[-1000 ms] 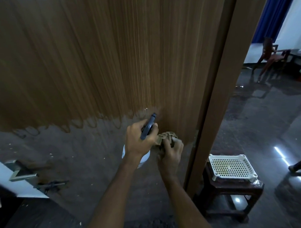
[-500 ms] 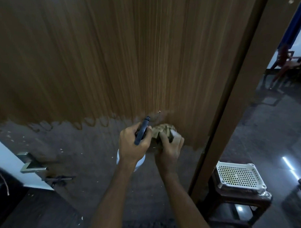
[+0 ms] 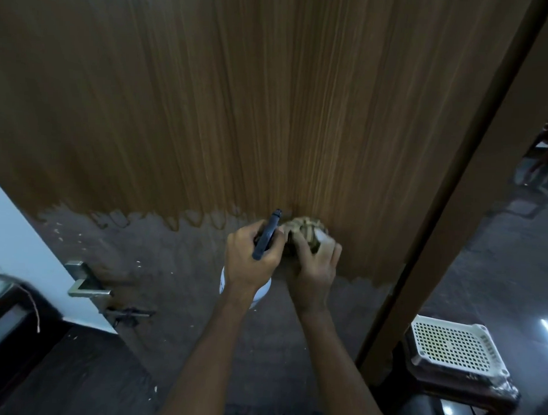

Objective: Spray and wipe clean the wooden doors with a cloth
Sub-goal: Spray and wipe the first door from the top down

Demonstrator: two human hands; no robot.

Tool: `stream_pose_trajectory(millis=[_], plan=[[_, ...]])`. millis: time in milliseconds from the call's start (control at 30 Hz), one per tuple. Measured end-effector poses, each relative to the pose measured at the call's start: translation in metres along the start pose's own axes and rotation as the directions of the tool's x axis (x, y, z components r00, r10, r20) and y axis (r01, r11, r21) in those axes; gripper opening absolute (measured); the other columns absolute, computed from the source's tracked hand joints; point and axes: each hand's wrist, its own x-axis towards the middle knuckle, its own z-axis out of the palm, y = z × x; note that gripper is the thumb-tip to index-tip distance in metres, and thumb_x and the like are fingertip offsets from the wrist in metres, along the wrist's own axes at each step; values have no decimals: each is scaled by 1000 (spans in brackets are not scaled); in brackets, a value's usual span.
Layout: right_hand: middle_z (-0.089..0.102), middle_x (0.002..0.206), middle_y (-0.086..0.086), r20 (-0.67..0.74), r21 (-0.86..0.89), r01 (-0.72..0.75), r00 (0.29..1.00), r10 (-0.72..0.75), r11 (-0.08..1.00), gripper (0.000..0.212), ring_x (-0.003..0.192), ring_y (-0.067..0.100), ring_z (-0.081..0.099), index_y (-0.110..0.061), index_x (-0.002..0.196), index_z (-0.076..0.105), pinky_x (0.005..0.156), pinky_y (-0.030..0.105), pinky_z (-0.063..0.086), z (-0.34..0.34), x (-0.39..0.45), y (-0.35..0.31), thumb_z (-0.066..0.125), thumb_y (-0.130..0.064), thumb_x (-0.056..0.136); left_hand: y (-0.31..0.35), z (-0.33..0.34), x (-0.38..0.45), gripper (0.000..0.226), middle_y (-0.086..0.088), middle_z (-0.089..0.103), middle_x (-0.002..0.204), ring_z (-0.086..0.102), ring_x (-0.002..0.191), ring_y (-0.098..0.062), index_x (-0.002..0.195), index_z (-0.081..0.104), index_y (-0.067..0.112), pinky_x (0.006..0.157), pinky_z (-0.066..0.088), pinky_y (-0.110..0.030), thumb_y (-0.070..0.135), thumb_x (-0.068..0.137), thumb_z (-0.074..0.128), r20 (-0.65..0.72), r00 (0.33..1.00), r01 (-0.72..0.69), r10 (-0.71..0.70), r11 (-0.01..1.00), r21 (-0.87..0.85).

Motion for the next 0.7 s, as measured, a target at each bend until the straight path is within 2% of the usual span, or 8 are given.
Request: stream_pose_trajectory(millis=[133, 267, 333, 400, 467, 533, 633, 700], plan=[[56, 119, 15, -81, 4, -68, 994, 68, 998, 33, 95, 24, 50, -18, 121, 77, 79, 26, 47, 13, 20, -16, 73, 0, 94, -12, -13, -10, 47, 5, 39, 47, 36, 42, -16, 58, 39, 25, 46, 26, -28, 20, 96, 67, -25, 999, 37, -37, 999, 23], [55, 107, 14, 124, -54, 46, 991, -39, 997, 47, 85, 29, 49, -19, 119, 78, 68, 42, 54, 23, -58, -11, 63, 12, 87, -24, -34, -13, 47, 4, 38, 45, 37, 40, -15, 56, 38, 19, 45, 26, -30, 23, 93, 65, -65, 994, 91, -87, 994, 59], [53, 110, 12, 183, 3, -12, 983, 11, 1000, 44, 88, 29, 51, -18, 113, 77, 65, 44, 55, 29, -61, -19, 66, 11, 81, -28, -45, -11, 46, 4, 38, 45, 36, 40, -15, 56, 40, 15, 45, 27, -32, 26, 94, 64, -82, 992, 100, -94, 993, 65], [58, 115, 14, 136, 46, -45, 990, 38, 998, 38, 94, 28, 54, -17, 112, 76, 75, 37, 57, 31, -32, -40, 71, 6, 83, -31, -54, -10, 45, 4, 36, 44, 34, 40, -15, 56, 40, 14, 46, 25, -31, 25, 92, 64, -92, 992, 96, -89, 993, 75], [62, 117, 16, 64, 57, -35, 997, 32, 998, 29, 99, 25, 55, -14, 116, 76, 86, 24, 48, 34, 2, -59, 71, -2, 90, -36, -62, -11, 46, 4, 36, 44, 33, 40, -15, 56, 39, 17, 46, 24, -32, 25, 93, 64, -89, 991, 105, -98, 991, 80], [61, 119, 16, 24, 44, -51, 998, 50, 998, 24, 99, 23, 55, -12, 117, 75, 87, 19, 42, 38, 15, -68, 71, -7, 94, -39, -68, -14, 47, 3, 36, 45, 33, 40, -16, 57, 39, 19, 46, 25, -35, 28, 95, 65, -81, 991, 114, -108, 991, 74], [59, 122, 12, 136, 17, -17, 991, 14, 1000, 28, 97, 23, 54, -14, 115, 75, 79, 22, 49, 44, -20, -64, 80, -11, 88, -42, -76, -14, 45, 3, 37, 46, 32, 41, -14, 57, 39, 19, 46, 26, -36, 30, 93, 63, -62, 991, 120, -118, 992, 38], [57, 122, 10, 254, 46, -12, 967, -1, 999, 33, 96, 24, 55, -16, 112, 73, 68, 33, 58, 45, -45, -64, 81, -10, 81, -43, -81, -10, 44, 4, 38, 46, 35, 41, -13, 57, 41, 19, 45, 28, -35, 32, 93, 63, -43, 993, 115, -113, 993, 37]])
